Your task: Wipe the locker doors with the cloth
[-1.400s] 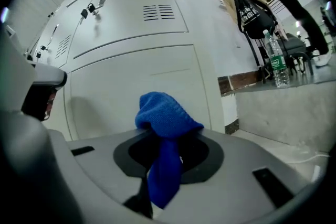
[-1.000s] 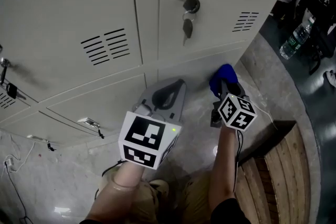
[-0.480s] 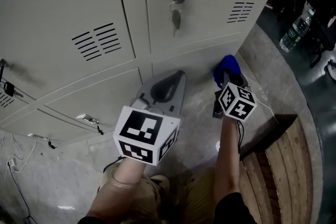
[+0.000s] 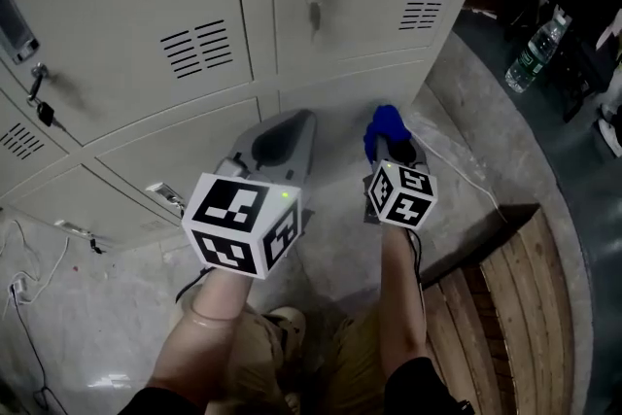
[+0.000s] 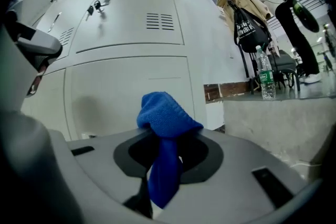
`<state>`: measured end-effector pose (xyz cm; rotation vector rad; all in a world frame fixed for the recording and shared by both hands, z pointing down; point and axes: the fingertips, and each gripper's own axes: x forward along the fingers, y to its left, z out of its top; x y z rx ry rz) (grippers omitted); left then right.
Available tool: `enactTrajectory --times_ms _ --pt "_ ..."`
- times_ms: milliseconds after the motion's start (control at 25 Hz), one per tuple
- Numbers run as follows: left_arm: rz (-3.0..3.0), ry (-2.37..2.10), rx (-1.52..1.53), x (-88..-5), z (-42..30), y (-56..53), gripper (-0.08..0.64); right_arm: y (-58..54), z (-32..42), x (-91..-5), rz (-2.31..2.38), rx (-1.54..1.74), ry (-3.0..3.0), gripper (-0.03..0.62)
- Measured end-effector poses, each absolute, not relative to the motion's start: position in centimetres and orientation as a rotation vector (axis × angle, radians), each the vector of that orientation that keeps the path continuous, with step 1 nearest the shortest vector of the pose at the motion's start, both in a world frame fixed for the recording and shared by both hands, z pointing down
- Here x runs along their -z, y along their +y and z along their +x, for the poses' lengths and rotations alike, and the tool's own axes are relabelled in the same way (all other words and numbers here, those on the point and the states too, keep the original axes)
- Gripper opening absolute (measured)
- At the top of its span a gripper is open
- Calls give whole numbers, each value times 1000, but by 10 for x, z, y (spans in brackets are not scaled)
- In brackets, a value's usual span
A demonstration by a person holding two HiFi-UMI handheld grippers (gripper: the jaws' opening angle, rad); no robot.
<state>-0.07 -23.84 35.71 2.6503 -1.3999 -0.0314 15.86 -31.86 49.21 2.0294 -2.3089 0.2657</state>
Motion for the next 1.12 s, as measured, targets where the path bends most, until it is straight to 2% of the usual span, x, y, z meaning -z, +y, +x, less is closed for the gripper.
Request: enactTrajectory --times_ms 400,680,1120 --pt "2615 -1510 22 -349 -28 -221 6 -275 64 -531 1759 -297 -2475 92" --pt "2678 -1518 -16 -351 -19 -223 6 -257 1 -539 1480 -304 -2610 92" --pt "2633 -1551 -84 -381 -34 -249 6 -275 -12 -556 1464 -334 -2583 92"
